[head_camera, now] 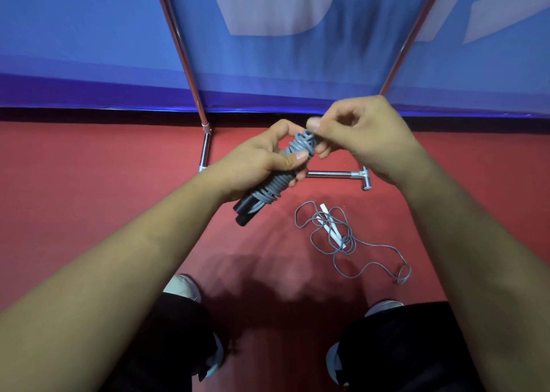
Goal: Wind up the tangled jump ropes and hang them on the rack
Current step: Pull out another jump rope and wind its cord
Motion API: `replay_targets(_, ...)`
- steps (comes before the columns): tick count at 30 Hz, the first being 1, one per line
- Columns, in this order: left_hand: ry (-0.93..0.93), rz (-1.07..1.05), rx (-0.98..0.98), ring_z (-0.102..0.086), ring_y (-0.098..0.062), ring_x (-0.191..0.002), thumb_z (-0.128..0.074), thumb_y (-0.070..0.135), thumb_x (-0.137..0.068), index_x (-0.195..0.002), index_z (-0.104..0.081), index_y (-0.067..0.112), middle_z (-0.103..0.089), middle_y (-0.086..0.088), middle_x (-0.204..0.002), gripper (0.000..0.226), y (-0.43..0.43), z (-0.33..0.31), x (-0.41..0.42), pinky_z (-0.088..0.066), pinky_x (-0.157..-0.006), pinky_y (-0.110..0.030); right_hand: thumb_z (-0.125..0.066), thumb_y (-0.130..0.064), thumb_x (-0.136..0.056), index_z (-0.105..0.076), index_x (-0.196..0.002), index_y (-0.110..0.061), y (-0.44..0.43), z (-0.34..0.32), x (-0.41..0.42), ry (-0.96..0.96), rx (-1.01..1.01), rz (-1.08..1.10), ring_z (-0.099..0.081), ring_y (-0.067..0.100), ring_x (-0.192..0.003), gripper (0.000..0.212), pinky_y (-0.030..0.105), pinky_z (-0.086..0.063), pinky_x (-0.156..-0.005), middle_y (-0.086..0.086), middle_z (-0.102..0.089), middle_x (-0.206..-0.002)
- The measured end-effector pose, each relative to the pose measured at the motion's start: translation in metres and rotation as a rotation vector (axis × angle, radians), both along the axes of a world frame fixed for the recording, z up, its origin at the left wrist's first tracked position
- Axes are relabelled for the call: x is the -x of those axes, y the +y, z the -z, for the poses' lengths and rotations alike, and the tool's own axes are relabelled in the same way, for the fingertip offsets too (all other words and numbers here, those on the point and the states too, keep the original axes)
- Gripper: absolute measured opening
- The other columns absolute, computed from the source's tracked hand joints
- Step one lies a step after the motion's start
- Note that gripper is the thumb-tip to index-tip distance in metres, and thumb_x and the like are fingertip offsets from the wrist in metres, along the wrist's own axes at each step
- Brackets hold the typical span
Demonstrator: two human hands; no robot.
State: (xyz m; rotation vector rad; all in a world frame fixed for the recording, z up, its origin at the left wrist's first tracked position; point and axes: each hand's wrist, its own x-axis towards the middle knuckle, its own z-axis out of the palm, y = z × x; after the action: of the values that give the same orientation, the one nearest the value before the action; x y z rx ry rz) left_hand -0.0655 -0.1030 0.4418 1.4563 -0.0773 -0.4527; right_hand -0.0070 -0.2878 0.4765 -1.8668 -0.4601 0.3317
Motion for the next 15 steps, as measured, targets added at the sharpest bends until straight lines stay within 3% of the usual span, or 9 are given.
replay_targets(4, -0.007, 0.088, -0.206, -0.053, -0.018, -0.060, -0.062, 0.013, -0.096, -0.107, -0.044, 0.018, -0.061, -0.010, -0.074, 0.022, 0.009, -0.006, 0.001, -0.043, -0.049, -0.025, -0.073, -0.005, -0.087, -0.074, -0.104, -0.005, 0.001, -0.004, 0.003, 0.052, 0.115, -0.148, -0.068, 0.015, -0.064, 0.017, 0.026, -0.058, -0.068, 0.013, -0.073, -0.078)
replay_targets(8, -0.035, 0.068, -0.241, -0.056, -0.017, -0.062, -0.064, 0.023, -0.089, -0.108, -0.046, 0.021, -0.063, -0.008, -0.074, 0.026, 0.012, -0.009, 0.005, -0.043, -0.053, -0.028, -0.073, -0.003, -0.086, -0.075, -0.089, -0.008, 0.006, -0.008, 0.008, -0.034, 0.209, -0.085, -0.069, 0.011, -0.061, 0.007, 0.025, -0.057, -0.069, 0.005, -0.073, -0.069)
replay_targets(11, -0.086, 0.026, -0.244, -0.056, -0.020, -0.064, -0.064, 0.028, -0.091, -0.110, -0.047, 0.020, -0.064, -0.009, -0.074, 0.027, 0.012, -0.014, 0.010, -0.043, -0.062, -0.036, -0.068, -0.003, -0.090, -0.071, -0.087, -0.008, 0.012, -0.009, 0.016, -0.034, 0.174, -0.034, -0.062, 0.010, -0.059, 0.007, 0.027, -0.054, -0.067, 0.004, -0.068, -0.070)
replay_targets(15, -0.156, -0.116, -0.222, -0.056, -0.021, -0.057, -0.059, 0.026, -0.100, -0.106, -0.043, 0.016, -0.062, -0.014, -0.070, 0.020, 0.004, -0.025, 0.017, -0.047, -0.056, -0.029, -0.065, -0.004, -0.091, -0.067, -0.080, -0.018, 0.020, -0.021, 0.022, -0.086, 0.078, 0.099, -0.051, -0.003, -0.051, 0.017, 0.015, -0.042, -0.059, -0.007, -0.062, -0.066)
